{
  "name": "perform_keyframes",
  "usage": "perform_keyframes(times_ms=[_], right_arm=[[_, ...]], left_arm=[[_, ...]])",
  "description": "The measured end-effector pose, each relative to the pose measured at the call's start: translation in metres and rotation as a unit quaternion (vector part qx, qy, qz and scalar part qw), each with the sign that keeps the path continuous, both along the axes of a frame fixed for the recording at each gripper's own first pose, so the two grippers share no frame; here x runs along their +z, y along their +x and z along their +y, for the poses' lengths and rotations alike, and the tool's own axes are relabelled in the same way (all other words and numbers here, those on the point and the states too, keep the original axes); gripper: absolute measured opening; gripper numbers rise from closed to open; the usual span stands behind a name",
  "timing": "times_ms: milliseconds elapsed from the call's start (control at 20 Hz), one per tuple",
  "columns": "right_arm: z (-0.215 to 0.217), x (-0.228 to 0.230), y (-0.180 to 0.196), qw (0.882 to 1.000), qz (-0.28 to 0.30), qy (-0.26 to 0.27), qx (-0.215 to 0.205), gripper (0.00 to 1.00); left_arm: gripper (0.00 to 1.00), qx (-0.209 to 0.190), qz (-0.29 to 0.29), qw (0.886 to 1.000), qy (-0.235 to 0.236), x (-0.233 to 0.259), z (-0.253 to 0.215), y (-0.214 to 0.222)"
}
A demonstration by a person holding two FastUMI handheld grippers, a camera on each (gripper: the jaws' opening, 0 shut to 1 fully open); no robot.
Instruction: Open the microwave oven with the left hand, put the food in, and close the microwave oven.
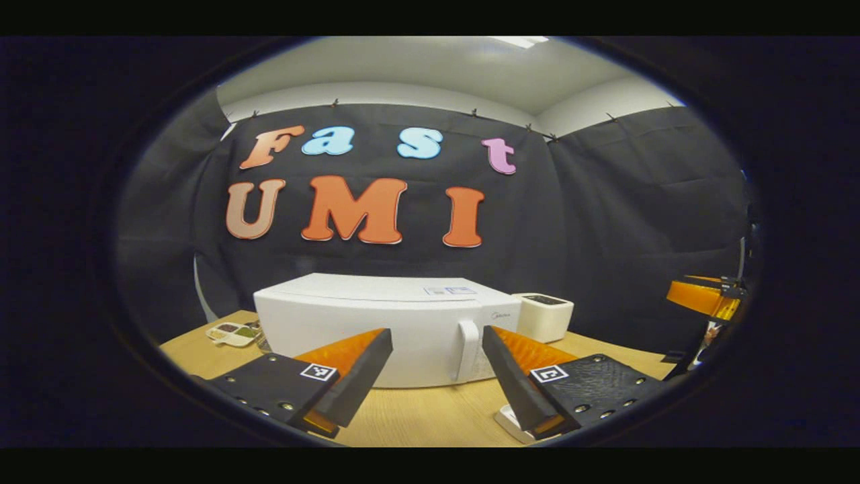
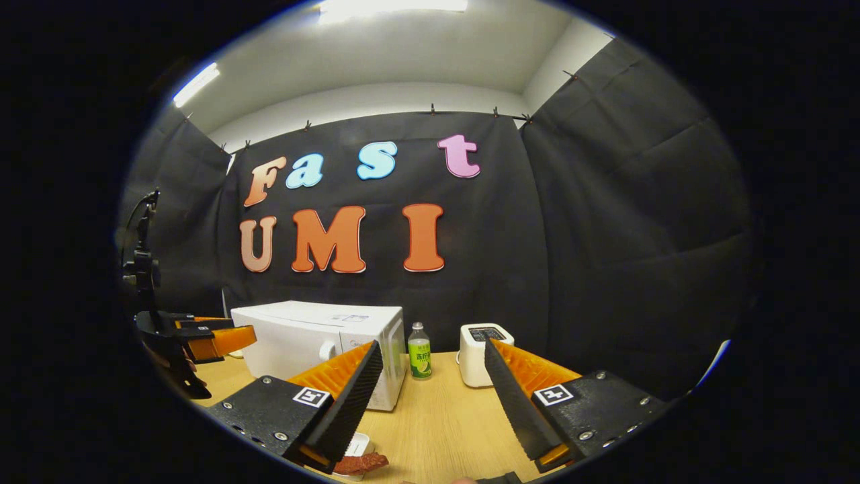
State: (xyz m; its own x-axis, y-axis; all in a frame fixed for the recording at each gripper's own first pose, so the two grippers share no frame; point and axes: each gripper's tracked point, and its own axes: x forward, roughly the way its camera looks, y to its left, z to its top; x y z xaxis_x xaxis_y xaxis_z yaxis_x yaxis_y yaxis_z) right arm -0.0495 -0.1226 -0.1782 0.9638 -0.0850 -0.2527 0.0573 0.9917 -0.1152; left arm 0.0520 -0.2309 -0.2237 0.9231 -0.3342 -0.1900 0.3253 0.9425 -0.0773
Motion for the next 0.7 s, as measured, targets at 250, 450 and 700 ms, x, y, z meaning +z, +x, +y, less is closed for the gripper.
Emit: perform_keyframes(times_ms=[250,450,700], right_arm=[[-0.018,-0.027,-0.006,1.000,0.021,0.008,-0.012,0.95],[-0.039,-0.045,-0.007,0.999,0.036,-0.006,-0.024,0.95],[-0.046,-0.066,-0.009,0.998,0.052,0.000,-0.026,0.95]], left_arm=[[0.88,-0.017,0.025,1.000,0.009,-0.046,-0.044,0.016],[0.89,-0.019,0.062,0.998,0.023,-0.093,-0.066,0.030],[0.78,0.009,0.090,0.995,0.046,-0.139,-0.066,0.054]])
